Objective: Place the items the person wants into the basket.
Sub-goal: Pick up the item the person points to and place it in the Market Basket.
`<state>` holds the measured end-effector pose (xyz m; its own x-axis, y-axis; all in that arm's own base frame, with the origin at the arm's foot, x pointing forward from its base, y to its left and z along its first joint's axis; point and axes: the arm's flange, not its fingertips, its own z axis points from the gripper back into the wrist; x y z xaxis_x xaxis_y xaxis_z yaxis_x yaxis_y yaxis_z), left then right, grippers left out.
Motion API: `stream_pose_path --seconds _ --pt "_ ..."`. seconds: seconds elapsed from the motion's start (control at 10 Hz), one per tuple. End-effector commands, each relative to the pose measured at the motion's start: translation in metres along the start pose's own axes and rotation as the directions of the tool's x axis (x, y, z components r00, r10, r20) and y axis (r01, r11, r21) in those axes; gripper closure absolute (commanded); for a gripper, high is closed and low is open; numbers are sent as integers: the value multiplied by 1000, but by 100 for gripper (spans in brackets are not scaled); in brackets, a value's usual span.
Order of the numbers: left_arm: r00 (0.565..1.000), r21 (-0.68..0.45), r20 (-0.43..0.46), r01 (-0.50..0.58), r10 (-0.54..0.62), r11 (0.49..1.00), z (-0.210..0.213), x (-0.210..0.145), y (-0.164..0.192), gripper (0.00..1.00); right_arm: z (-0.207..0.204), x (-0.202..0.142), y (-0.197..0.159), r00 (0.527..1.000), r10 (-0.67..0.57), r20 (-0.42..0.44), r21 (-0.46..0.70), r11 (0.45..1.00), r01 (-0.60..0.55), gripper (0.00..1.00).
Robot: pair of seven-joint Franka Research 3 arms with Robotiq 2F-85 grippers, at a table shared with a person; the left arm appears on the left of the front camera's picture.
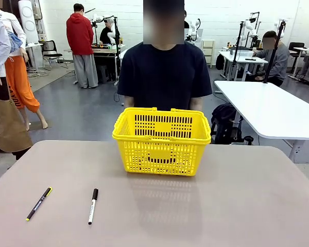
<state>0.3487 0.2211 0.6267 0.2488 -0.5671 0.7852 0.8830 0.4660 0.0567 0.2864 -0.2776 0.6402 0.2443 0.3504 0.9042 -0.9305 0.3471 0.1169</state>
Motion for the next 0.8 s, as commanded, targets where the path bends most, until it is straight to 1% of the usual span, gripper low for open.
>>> stream_pose_path --seconds 0.0,0.1,0.7 --pt "1000 -2 24 21 -21 1000 0 -1 -1 0 -21 12 14 985 -167 36 -212 962 171 0" --pt "1000 -2 24 21 -21 1000 0 -1 -1 0 0 0 0 1000 0 0 0 1000 0 0" --pt "1000 -2 24 21 -21 1000 0 -1 -1 0 0 0 0 1000 0 0 0 1000 0 0"
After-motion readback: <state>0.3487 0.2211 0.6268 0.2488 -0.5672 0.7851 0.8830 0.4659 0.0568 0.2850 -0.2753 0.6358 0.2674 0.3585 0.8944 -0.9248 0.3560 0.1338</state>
